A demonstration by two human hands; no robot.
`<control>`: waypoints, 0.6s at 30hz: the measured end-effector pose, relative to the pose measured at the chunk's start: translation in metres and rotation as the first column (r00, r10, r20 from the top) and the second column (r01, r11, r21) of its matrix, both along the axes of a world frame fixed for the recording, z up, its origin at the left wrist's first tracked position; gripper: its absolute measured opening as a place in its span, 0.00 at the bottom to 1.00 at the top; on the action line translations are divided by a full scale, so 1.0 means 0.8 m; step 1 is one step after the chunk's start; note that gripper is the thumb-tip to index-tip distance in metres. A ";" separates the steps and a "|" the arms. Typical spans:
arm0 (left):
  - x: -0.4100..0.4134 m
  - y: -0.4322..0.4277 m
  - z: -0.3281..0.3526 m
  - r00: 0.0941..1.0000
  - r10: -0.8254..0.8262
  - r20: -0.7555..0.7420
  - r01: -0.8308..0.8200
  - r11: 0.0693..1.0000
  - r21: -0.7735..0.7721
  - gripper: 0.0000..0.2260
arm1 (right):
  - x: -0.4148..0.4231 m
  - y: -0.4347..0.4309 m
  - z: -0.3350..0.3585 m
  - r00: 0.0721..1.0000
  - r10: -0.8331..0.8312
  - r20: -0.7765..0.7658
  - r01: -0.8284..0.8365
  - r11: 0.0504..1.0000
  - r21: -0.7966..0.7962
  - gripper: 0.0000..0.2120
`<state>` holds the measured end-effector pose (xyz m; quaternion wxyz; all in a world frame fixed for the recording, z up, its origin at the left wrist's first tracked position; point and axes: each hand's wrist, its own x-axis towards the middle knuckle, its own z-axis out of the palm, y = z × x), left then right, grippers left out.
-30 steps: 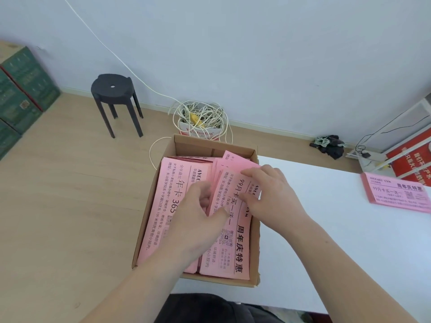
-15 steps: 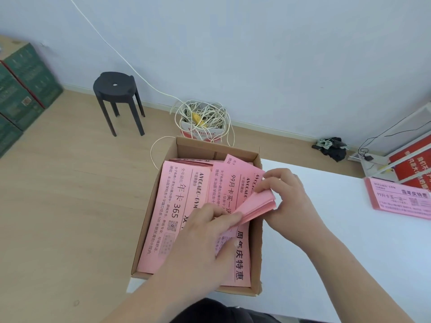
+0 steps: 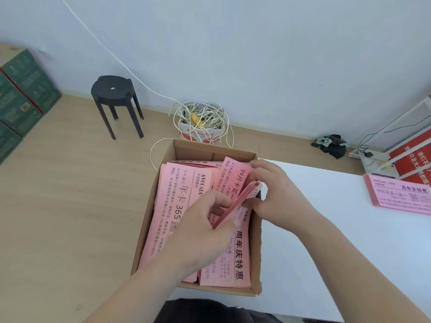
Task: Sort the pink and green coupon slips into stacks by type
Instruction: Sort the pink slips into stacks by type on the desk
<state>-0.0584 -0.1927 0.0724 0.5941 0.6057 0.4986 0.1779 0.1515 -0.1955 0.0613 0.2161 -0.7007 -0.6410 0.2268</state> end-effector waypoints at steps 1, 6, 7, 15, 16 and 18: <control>-0.003 -0.006 -0.001 0.999 -0.032 -0.022 0.032 0.999 0.017 0.12 | 0.002 -0.001 0.002 1.000 -0.010 -0.006 0.010 1.000 0.003 0.21; -0.019 -0.026 -0.007 0.997 -0.071 -0.026 0.071 0.997 0.018 0.21 | 0.008 -0.013 0.008 0.985 -0.153 -0.085 0.152 0.988 -0.018 0.25; -0.021 -0.029 -0.008 0.997 -0.070 -0.023 0.071 0.997 0.021 0.22 | 0.007 -0.015 0.009 0.980 -0.169 -0.109 0.168 0.986 -0.023 0.26; -0.022 -0.030 -0.006 0.998 0.037 0.042 -0.041 0.996 0.080 0.19 | 0.007 -0.006 0.028 0.998 -0.061 -0.012 0.059 0.993 -0.098 0.35; -0.022 -0.027 -0.004 0.997 0.057 0.044 -0.061 0.995 0.080 0.18 | 0.008 -0.005 0.029 0.999 -0.048 0.015 0.049 0.993 -0.112 0.28; -0.024 -0.023 -0.001 0.995 0.101 0.028 -0.103 0.990 0.100 0.17 | 0.009 -0.008 0.034 0.999 -0.003 0.042 0.007 0.995 -0.097 0.16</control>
